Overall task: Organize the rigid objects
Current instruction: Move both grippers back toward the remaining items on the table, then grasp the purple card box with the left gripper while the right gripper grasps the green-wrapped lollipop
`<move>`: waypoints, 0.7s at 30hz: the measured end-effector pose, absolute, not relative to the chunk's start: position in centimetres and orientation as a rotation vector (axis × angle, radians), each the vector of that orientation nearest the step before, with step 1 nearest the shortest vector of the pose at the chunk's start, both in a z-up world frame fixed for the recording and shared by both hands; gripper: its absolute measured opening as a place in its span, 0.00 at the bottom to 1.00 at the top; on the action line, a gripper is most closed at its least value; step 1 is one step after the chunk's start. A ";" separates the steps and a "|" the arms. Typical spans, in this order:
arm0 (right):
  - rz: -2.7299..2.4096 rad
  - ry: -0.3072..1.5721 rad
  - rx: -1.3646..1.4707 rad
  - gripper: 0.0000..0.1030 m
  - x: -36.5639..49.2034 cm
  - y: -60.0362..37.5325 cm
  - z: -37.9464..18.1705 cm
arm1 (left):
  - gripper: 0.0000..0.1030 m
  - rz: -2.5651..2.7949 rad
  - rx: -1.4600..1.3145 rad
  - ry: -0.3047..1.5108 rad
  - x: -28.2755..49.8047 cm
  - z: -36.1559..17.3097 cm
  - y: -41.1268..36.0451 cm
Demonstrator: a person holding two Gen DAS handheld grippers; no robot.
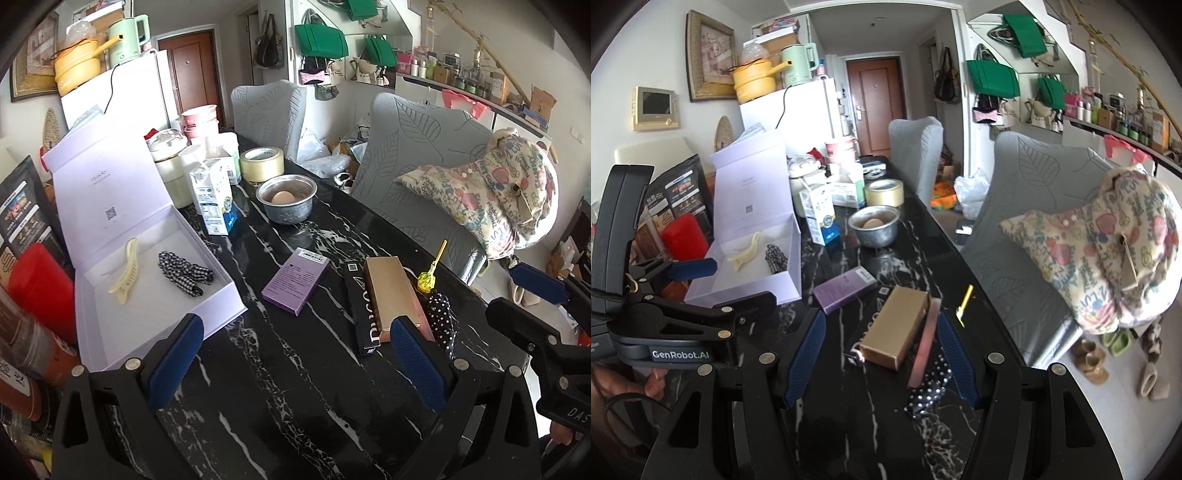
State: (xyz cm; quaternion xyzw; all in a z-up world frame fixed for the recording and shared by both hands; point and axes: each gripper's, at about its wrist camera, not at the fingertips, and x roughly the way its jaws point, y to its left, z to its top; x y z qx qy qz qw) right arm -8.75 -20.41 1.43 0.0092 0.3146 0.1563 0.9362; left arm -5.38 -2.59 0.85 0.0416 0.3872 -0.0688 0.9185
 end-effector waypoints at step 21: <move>0.305 0.739 0.125 0.62 -4.8 -23.4 -3.5 | 1.00 -0.284 0.203 0.859 3.7 -3.3 -4.9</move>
